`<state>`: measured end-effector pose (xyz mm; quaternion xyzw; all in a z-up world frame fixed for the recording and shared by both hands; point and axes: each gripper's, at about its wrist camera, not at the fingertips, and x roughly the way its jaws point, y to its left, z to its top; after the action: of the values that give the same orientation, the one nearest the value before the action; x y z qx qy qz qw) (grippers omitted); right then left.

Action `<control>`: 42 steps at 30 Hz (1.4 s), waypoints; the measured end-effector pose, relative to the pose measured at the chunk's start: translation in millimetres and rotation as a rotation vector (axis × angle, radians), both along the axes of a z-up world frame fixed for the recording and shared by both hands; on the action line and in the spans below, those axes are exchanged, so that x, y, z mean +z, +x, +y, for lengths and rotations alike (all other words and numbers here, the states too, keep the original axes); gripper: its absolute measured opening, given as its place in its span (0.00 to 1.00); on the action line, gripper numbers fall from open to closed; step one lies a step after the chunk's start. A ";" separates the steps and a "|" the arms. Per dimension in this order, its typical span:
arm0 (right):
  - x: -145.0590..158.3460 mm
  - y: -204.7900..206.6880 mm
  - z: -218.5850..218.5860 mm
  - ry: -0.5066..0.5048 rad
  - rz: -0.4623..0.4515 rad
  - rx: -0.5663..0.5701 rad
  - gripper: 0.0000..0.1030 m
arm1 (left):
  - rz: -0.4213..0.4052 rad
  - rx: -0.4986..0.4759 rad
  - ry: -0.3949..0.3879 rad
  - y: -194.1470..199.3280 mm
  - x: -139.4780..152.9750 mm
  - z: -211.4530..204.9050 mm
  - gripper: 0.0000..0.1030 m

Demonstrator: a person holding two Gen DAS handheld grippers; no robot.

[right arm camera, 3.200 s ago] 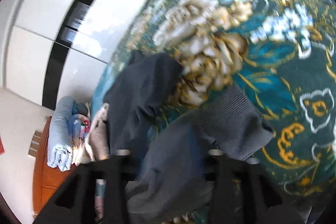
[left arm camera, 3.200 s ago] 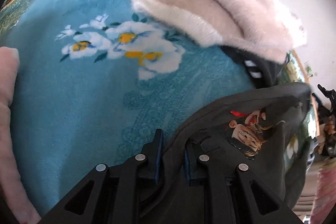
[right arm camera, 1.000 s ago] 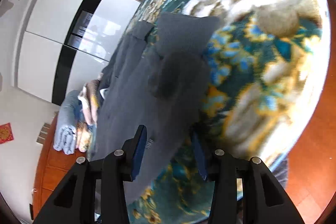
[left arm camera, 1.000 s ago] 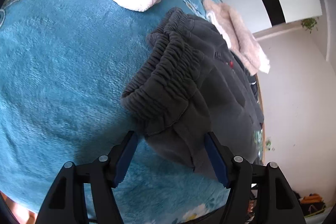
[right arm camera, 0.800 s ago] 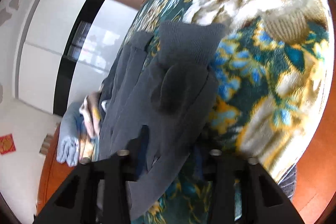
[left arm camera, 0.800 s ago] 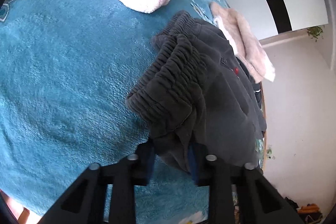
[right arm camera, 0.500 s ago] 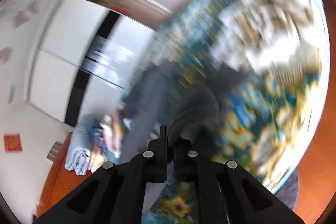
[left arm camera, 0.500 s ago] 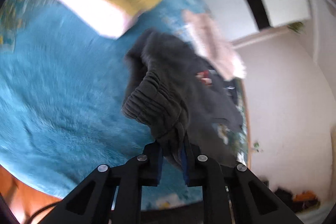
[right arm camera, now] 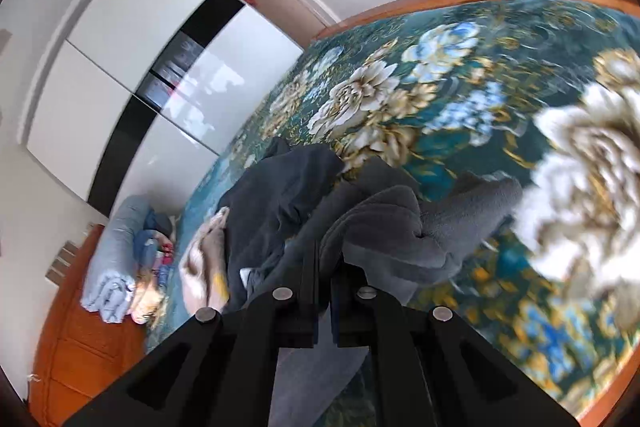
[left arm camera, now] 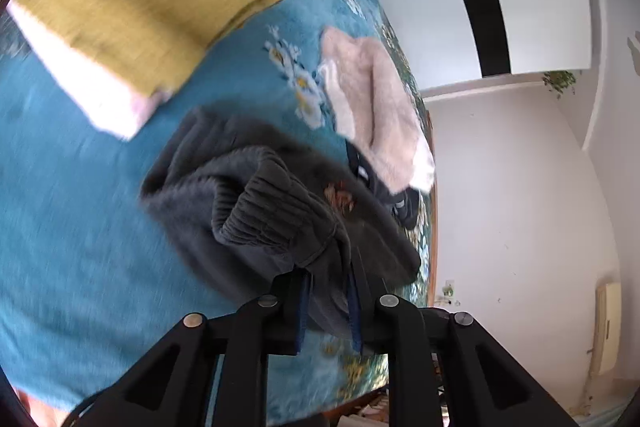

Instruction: Fold clothes

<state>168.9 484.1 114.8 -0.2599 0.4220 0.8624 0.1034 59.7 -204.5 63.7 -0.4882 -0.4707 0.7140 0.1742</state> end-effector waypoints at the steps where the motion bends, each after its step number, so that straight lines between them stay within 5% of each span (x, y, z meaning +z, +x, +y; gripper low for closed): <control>1: 1.3 -19.9 -0.1 0.001 -0.016 0.007 0.04 | -0.012 0.015 0.005 -10.9 -2.7 -1.8 0.18; 7: -15.8 -125.4 -11.8 0.091 -0.162 0.076 0.04 | -0.093 0.118 0.065 -53.2 -35.3 -12.7 0.19; 14: -69.3 -173.0 -7.1 0.025 -0.213 0.111 0.07 | -0.081 0.126 -0.020 -75.3 -50.2 -3.5 0.21; 16: -78.1 -175.2 -4.7 0.018 -0.230 0.120 0.14 | -0.065 0.114 -0.046 -78.6 -48.8 -0.3 0.25; 18: -82.2 -173.1 -1.6 -0.004 -0.217 0.133 0.35 | -0.031 0.089 -0.090 -79.1 -43.7 4.7 0.34; 20: -75.4 -161.0 0.7 -0.012 -0.160 0.155 0.60 | 0.019 0.060 -0.124 -73.9 -33.9 10.6 0.54; 25: -47.4 -105.4 7.8 0.065 -0.001 0.176 0.61 | 0.098 -0.002 -0.234 -32.5 -15.6 17.2 0.70; 28: -62.3 -73.8 25.5 0.062 -0.048 0.107 0.62 | 0.061 -0.016 -0.297 1.5 -25.7 15.0 0.71; 33: -117.2 -58.6 46.8 -0.160 -0.106 0.059 0.62 | -0.061 0.062 -0.254 33.5 -68.6 -4.0 0.71; 42: -138.8 -85.5 54.8 -0.220 -0.061 -0.006 0.62 | -0.011 0.151 -0.172 14.4 -87.6 -3.8 0.80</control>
<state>83.4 538.9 -24.1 -0.2945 0.5117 0.8022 0.0893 74.2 -208.3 -23.9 -0.4684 -0.4443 0.7601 0.0746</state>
